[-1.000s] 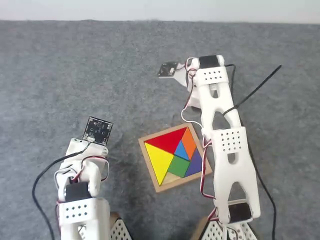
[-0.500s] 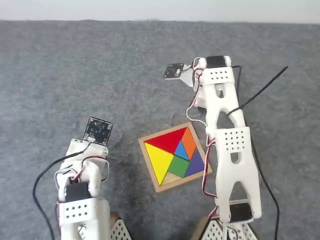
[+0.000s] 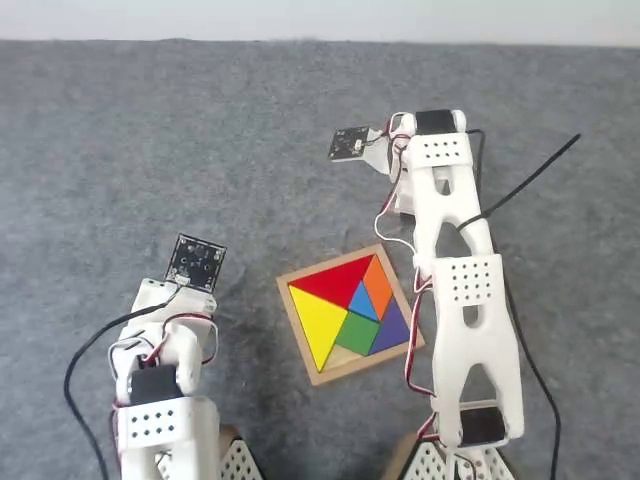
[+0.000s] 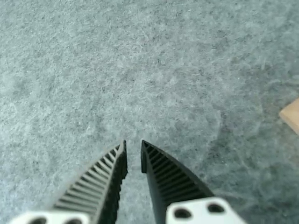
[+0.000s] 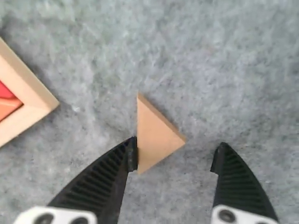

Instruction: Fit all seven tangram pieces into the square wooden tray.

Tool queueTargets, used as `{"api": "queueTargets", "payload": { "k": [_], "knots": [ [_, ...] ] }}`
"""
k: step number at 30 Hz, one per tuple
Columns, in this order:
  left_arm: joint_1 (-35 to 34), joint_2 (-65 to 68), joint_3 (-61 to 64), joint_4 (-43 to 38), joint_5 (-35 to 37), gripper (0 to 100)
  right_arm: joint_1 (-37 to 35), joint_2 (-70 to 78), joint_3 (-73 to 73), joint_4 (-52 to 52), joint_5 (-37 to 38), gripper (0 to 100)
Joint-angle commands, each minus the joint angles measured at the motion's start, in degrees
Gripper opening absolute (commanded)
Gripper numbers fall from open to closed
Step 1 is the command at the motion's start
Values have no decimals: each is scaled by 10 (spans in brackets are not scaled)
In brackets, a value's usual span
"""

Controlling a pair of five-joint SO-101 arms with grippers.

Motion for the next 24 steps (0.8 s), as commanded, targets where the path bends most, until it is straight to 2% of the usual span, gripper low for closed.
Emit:
{"api": "queueTargets", "payload": {
  "k": [1,10,24],
  "knots": [
    [1,-10,-5,4,-7,48,-7,-7,-22,19,21,246],
    [2,-10,-4,4,-7,48,-23,33,-25,19,22,242],
    [2,-10,-4,4,-7,48,-51,-6,-25,22,20,240]
  ]
}}
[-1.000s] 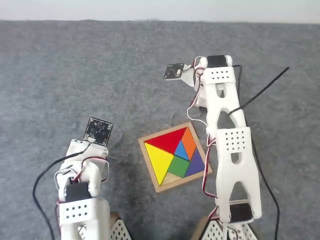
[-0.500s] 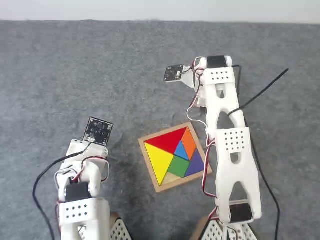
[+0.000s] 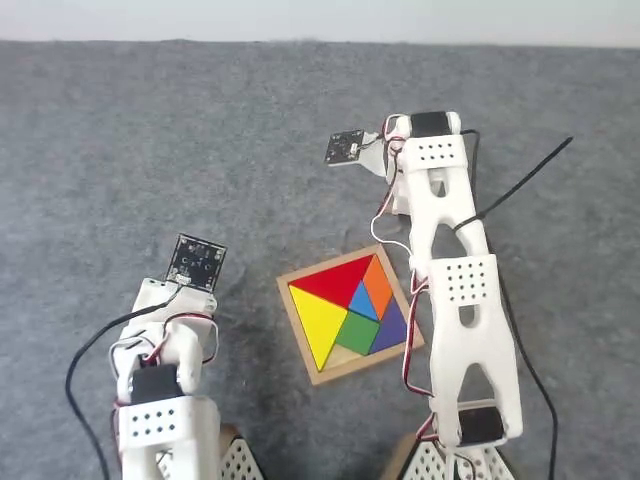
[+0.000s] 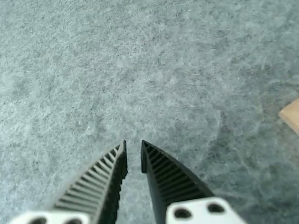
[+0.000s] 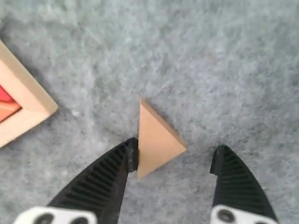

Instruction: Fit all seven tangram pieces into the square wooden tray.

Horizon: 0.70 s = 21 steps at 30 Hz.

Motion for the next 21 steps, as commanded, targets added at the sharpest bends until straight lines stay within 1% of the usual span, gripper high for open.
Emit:
{"api": "queueTargets", "payload": {
  "k": [1,3,6,8,21],
  "knots": [
    [2,-10,-4,4,-7,48,-44,-26,-8,22,6,240],
    [2,-10,-4,4,-7,48,-47,-25,-8,22,6,223],
    [2,-10,-4,4,-7,48,-48,-27,-8,22,5,148],
    [2,-10,-4,4,-7,48,-46,-29,-8,22,-5,116],
    [2,-10,-4,4,-7,48,-19,-25,-5,22,-19,145]
  ]
}}
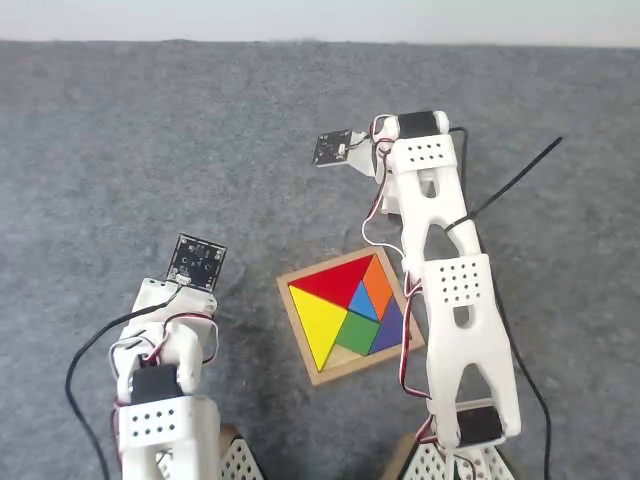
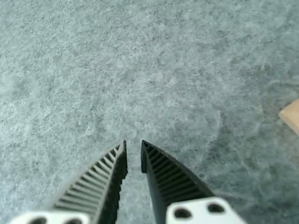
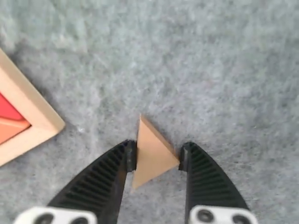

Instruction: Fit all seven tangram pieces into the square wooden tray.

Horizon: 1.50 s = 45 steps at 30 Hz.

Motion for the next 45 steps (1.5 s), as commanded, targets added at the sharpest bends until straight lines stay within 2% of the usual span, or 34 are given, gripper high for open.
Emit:
{"api": "queueTargets", "payload": {
  "k": [1,6,12,21,27,33,39,45],
  "knots": [
    [2,-10,-4,4,-7,48,5,-23,4,22,-12,166],
    [2,-10,-4,4,-7,48,3,-14,20,22,-23,282],
    [2,-10,-4,4,-7,48,6,1,19,19,-30,205],
    [2,-10,-4,4,-7,48,43,0,-18,21,-53,283],
    [2,-10,-4,4,-7,48,43,0,-21,18,-67,295],
    [2,-10,-4,4,-7,48,40,1,-18,18,-72,286],
    [2,-10,-4,4,-7,48,40,1,-20,18,-73,156],
    [2,-10,-4,4,-7,48,42,0,-21,20,-74,148]
  ]
}}
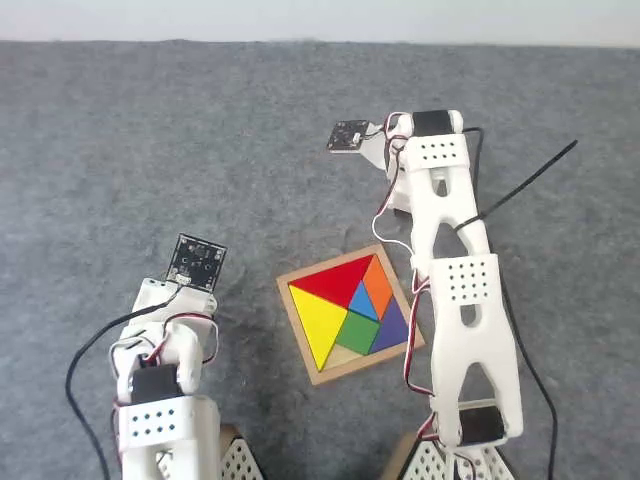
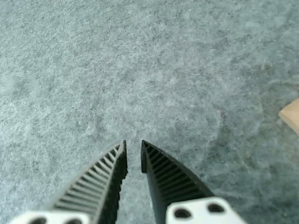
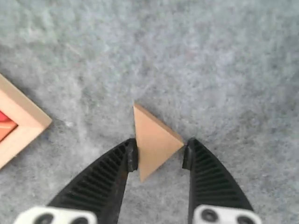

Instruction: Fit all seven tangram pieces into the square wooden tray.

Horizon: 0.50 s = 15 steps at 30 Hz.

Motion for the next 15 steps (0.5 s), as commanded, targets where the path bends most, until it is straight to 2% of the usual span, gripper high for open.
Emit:
{"api": "queueTargets", "payload": {
  "k": [1,12,15],
  "knots": [
    [2,-10,-4,4,-7,48,12,-3,-13,19,-7,148],
    [2,-10,-4,4,-7,48,-1,-6,-14,17,-4,143],
    [2,-10,-4,4,-7,48,-5,-7,-18,16,-2,74]
  ]
}}
